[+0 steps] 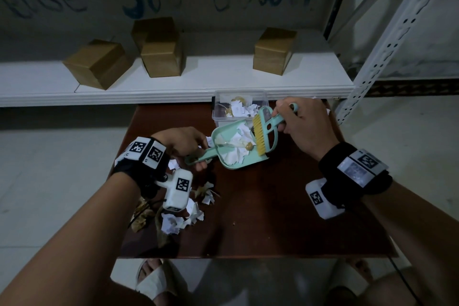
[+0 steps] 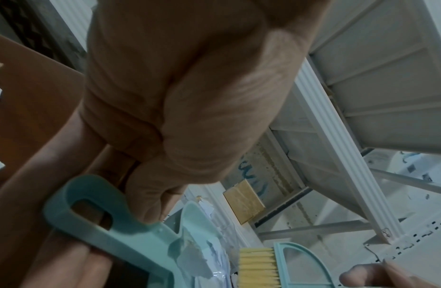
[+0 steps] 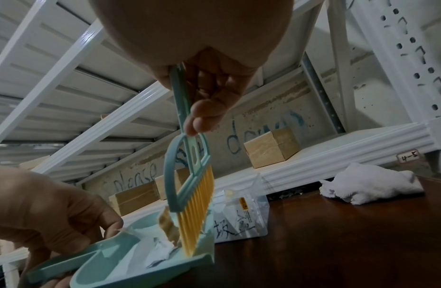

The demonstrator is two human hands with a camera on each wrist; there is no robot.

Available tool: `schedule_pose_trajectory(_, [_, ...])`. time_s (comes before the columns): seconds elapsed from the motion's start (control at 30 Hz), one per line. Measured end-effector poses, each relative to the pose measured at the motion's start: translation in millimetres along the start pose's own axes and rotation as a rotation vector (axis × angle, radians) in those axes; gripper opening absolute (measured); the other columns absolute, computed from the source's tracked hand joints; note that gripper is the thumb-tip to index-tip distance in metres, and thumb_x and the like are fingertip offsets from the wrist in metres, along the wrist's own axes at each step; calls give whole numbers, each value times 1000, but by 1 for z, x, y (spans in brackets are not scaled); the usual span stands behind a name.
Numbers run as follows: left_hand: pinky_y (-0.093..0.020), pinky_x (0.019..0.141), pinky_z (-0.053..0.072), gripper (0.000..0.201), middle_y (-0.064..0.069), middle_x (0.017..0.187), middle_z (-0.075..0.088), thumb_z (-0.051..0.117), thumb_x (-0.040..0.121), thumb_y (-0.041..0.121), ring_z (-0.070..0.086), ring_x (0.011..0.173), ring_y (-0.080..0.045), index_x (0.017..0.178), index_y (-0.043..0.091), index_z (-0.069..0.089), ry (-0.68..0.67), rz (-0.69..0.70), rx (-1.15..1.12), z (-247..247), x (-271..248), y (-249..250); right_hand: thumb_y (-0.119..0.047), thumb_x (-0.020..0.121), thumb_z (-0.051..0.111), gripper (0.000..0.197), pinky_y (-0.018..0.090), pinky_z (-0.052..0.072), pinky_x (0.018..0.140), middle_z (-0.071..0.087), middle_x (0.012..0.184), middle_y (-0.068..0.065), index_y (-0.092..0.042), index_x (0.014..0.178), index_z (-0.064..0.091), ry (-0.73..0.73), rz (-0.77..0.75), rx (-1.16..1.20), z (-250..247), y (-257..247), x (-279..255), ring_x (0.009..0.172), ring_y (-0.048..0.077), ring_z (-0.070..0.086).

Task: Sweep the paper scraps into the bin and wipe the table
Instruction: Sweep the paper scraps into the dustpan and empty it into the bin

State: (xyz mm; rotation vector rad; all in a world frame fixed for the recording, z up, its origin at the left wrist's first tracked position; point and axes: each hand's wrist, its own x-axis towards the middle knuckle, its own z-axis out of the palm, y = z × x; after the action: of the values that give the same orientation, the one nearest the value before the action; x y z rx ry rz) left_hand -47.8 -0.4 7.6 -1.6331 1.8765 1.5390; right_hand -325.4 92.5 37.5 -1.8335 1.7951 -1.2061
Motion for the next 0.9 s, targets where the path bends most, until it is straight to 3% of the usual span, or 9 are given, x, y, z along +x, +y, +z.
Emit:
schedule_pose_trajectory(0.13, [-43, 66, 63, 11, -21, 93, 77, 47, 106, 2, 76, 79, -27, 108, 1, 58, 25, 23, 1, 0, -4, 5, -25, 106, 51, 37, 41, 62, 65, 65, 65, -16, -11, 82, 75, 22, -14, -25, -3, -4, -1, 59, 3, 68])
schedule_pose_trajectory(0.27, [-44, 68, 62, 10, -18, 89, 78, 47, 107, 4, 77, 76, -23, 105, 3, 57, 39, 49, -20, 1, -9, 8, -25, 106, 50, 37, 42, 59, 64, 65, 63, -16, -13, 81, 75, 66, -41, -48, -4, -4, -1, 60, 3, 68])
schedule_pose_trajectory(0.47, [-44, 67, 63, 11, -20, 86, 77, 45, 107, 2, 76, 75, -25, 104, 4, 56, 74, 59, -101, 2, -12, 13, -23, 104, 51, 35, 48, 60, 59, 72, 71, -4, -11, 81, 75, 171, -65, 46, -5, 0, 2, 63, 6, 71])
schedule_pose_trajectory(0.57, [-42, 67, 64, 15, -19, 83, 77, 42, 107, 0, 76, 75, -26, 102, 4, 56, 98, 54, -137, 0, -13, 13, -27, 107, 48, 38, 45, 60, 53, 73, 77, -1, -10, 85, 74, 251, -97, 33, -7, 1, 3, 65, 5, 72])
schedule_pose_trajectory(0.7, [-41, 64, 64, 17, -16, 79, 77, 39, 110, 6, 75, 70, -25, 101, 4, 54, 167, 66, -199, -4, -16, 17, -29, 109, 45, 40, 42, 59, 56, 72, 78, -2, -7, 92, 74, 372, -124, 37, -16, 5, 9, 68, 5, 70])
schedule_pose_trajectory(0.8, [-36, 56, 63, 22, -18, 80, 74, 34, 110, 4, 73, 62, -22, 97, 4, 52, 240, 101, -243, -6, -23, 23, -29, 108, 45, 39, 47, 60, 59, 72, 78, 0, -7, 95, 74, 411, -73, 85, -21, 9, 14, 67, 8, 70])
schedule_pose_trajectory(0.9, [-36, 57, 62, 25, -19, 80, 71, 30, 109, -1, 70, 63, -23, 98, 3, 52, 286, 146, -291, -7, -30, 27, -29, 107, 45, 38, 48, 59, 58, 72, 77, 0, -7, 95, 74, 433, -44, 96, -22, 9, 15, 65, 11, 70])
